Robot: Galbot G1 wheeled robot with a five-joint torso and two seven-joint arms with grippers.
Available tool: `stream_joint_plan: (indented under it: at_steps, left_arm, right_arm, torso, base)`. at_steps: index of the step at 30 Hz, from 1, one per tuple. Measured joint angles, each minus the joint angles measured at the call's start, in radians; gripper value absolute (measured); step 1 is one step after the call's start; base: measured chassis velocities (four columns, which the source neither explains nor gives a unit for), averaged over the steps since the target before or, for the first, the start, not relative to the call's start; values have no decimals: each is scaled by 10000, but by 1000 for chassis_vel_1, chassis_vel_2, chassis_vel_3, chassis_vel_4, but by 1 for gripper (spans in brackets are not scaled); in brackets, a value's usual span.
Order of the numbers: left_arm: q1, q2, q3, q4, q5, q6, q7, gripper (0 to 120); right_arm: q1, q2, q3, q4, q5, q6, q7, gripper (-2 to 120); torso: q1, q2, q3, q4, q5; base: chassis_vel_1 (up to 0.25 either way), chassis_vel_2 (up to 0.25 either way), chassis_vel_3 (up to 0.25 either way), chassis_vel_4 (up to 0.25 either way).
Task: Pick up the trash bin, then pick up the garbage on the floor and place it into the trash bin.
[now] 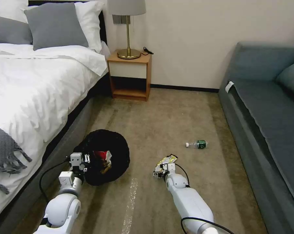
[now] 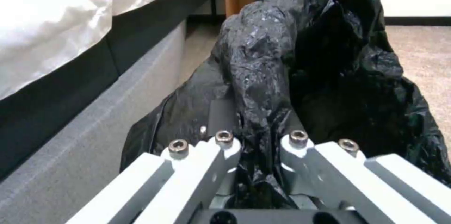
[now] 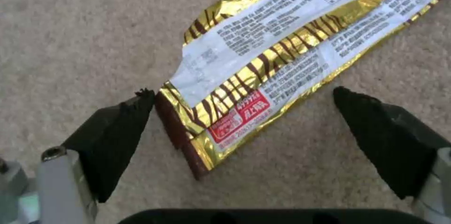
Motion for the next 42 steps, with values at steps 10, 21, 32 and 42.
stream_joint_plan:
  at_steps: [10, 21, 32, 42]
  left_arm:
    - [-24, 6, 7, 137, -25, -82, 6, 4]
    - [-64, -35, 50, 238, -23, -136, 24, 4]
    - [-61, -45, 53, 232, -29, -148, 25, 4]
    - [-86, -35, 105, 201, -52, -148, 28, 4]
  right_arm:
    - [0, 63, -146, -94, -1087, 525, -42, 97]
    - [37, 166, -92, -650, -4189, 1607, -64, 98]
    - [82, 192, -39, -805, -4522, 1626, -86, 100]
    - [-3, -49, 83, -460, -2033, 436, -347, 99]
  torso:
    - [0, 0, 0, 0, 0]
    - [0, 0, 0, 0, 0]
    - [0, 2, 0, 0, 0]
    - [-1, 3, -2, 3, 2]
  base:
    - [0, 0, 0, 0]
    - [0, 0, 0, 0]
    - [0, 0, 0, 0]
    - [0, 0, 0, 0]
